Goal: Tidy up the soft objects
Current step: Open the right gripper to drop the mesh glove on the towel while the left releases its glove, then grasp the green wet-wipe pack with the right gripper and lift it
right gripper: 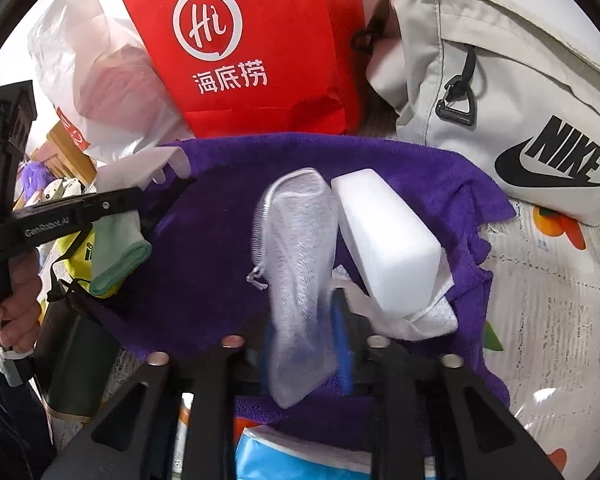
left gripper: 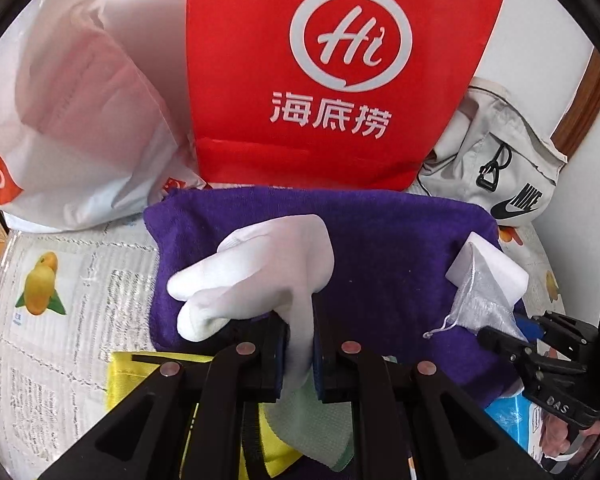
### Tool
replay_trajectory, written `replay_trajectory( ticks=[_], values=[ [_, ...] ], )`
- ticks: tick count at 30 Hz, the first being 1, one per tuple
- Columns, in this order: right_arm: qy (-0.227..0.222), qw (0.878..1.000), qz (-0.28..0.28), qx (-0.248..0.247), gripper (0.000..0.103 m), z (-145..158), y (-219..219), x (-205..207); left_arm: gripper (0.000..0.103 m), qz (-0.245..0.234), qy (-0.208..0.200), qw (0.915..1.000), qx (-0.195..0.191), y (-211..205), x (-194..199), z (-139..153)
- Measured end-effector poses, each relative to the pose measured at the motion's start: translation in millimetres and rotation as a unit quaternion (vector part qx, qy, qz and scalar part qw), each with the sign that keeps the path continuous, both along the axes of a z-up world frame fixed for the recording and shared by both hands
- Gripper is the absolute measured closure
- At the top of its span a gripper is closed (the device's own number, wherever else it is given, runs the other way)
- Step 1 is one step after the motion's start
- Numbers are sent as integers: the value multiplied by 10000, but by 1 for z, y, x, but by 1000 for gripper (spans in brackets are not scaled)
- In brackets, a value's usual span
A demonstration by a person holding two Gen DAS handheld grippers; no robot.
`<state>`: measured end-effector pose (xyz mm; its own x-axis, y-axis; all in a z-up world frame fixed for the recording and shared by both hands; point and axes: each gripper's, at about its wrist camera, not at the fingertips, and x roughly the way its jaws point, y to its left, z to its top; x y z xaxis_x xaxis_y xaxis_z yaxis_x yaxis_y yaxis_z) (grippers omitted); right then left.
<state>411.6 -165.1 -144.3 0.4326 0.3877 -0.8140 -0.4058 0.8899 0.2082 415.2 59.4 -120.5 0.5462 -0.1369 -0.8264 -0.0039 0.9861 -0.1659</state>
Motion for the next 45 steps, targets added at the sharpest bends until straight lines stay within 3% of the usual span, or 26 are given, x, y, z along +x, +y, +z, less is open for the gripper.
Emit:
replay_trajectory(
  ticks=[4, 6, 9, 15, 22, 31, 38, 45],
  values=[
    [-48, 9999, 36, 88, 48, 2, -1, 1, 89, -87, 29, 10000, -28, -4, 1, -3],
    [-56, 9999, 25, 151, 45, 3, -2, 2, 73, -110, 45, 9999, -78, -5, 2, -3],
    [-59, 9998, -10, 191, 37, 4, -4, 1, 59, -118, 7, 9998, -138, -5, 0, -1],
    [-340, 9993, -18, 154, 30, 17, -3, -6, 50, -38, 23, 10000, -66, -3, -3, 7],
    [-720, 9969, -34, 328, 30, 45, -7, -23, 47, 101, -239, 9997, 11, 5, -18, 33],
    [-1059, 9924, -299, 550, 30, 72, -22, -80, 47, 121, -461, 9989, -47, 11, -65, 60],
    [-949, 9935, -181, 609, 30, 70, -18, -145, 47, 79, -416, 9991, -18, 12, -117, 69],
    [-793, 9953, -80, 542, 32, 51, -11, -213, 47, 166, -314, 9990, -260, 25, -171, 61]
  ],
)
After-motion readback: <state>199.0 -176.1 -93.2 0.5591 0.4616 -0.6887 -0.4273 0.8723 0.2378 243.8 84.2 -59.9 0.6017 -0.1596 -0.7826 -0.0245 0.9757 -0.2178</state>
